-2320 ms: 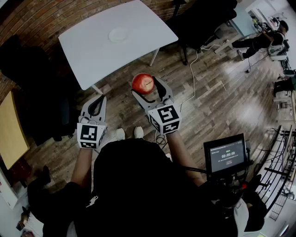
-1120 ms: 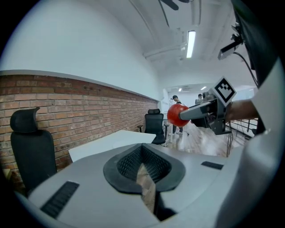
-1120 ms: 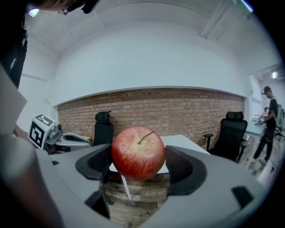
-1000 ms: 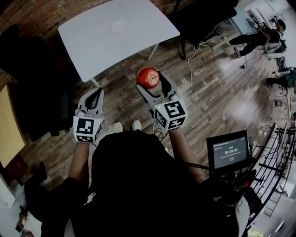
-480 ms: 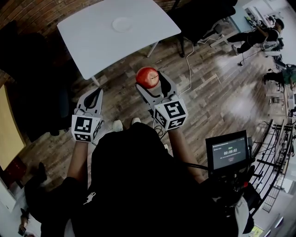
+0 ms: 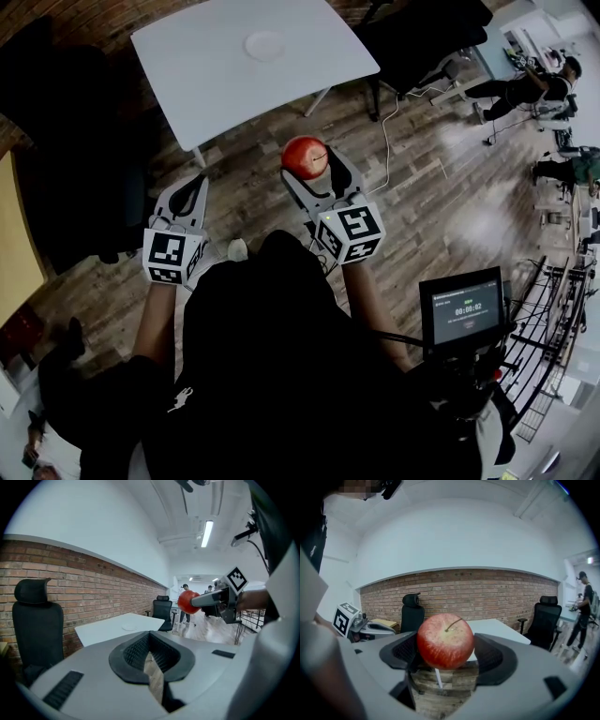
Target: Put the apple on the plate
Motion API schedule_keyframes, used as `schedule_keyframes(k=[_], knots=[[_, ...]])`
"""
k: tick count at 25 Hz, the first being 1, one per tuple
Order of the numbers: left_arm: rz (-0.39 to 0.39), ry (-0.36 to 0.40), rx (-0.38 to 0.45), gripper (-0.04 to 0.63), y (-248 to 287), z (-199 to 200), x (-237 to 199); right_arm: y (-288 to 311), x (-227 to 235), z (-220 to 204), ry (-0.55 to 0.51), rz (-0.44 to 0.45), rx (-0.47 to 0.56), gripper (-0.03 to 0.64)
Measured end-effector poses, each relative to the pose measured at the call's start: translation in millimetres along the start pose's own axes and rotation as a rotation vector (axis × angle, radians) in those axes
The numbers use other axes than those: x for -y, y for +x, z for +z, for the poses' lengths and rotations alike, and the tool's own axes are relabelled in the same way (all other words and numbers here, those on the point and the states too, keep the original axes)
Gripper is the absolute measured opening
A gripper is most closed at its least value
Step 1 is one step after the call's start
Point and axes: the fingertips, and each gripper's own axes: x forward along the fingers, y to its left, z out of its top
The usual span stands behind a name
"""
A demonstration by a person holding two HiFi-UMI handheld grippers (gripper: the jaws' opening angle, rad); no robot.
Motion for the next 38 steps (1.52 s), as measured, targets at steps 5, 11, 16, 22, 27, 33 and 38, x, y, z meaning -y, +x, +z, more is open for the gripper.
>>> schedule_keyframes(k=[5, 11, 16, 22, 27, 33, 38], knots=[[0.024, -0.031, 0.012, 0.007, -16, -17, -17, 11, -18, -8, -0.022, 0.016, -0.016, 0.373], [0.037, -0.038, 0.009, 0.006, -26, -26, -27, 18, -29, -7, -0.026, 0.025, -0.019, 0.373], [0.045, -0.045, -0.003, 0.006, -28, -32, -33, 19, -29, -7, -0.034, 0.021, -0.028, 0.373], [0.036, -0.039, -0.013, 0.006, -24, -34, -30, 20, -28, -9, -0.030, 0.017, -0.032, 0.373], [0.032, -0.034, -0.014, 0.008, -11, -31, -39, 32, -20, -7, -0.018, 0.016, -0.035, 0.373], [0.035, -0.023, -0.043, 0.006, 19, -33, -46, 54, 2, -14, -0.004, 0.030, -0.040, 0.373], [0.054, -0.023, -0.050, 0.006, 40, -26, -49, 70, 22, -11, 0.002, 0.049, -0.043, 0.373]])
